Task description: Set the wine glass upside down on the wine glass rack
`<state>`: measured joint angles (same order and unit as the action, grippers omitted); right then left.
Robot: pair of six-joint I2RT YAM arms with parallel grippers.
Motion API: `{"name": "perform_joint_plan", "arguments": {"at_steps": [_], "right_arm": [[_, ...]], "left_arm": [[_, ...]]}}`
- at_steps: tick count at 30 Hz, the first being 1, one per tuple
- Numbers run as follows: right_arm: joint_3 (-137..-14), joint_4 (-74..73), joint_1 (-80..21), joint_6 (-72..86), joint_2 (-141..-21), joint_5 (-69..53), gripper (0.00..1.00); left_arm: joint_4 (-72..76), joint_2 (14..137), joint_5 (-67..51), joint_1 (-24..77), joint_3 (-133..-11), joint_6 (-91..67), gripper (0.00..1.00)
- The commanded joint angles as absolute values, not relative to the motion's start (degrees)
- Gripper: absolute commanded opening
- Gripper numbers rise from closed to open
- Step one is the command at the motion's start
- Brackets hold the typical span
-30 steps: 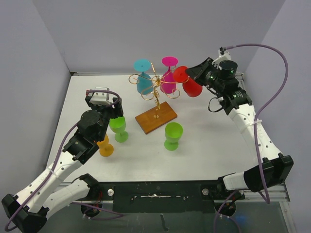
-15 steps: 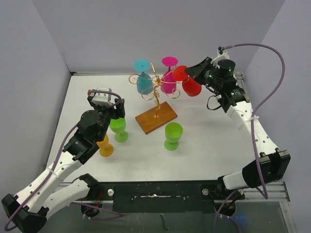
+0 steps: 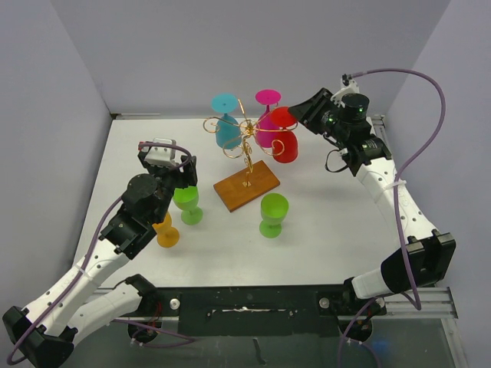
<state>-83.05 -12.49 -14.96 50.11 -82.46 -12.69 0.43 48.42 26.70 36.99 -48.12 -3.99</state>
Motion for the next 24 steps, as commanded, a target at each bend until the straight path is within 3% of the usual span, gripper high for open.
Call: {"name": "perform_joint_plan", "arguments": {"at_steps": [1,12,17,24], "right_arm": [[-85.14,-10.13,-14.68,49.03,-81.33,-13.44,0.35],[-81.84,-11.49,-14.36,42.9,-76.42,-12.9,0.69],[-74.82,-8.27,-13.63,42.05,-70.18,-15.18,0.74],[-64.42,-11.19,-13.24,37.58,-60.17,-14.79,0.71]], "left_arm": [[2.79,47.35,25.76,36.69,-48.17,-3.95,0.67],[2.06,47.87,26.03,36.67,-49.06,-4.83,0.67],[2.28,47.76,25.75,36.69,-48.96,-5.18,0.67],[3.84,46.8,23.94,36.75,-47.85,-4.78,0.67]]}}
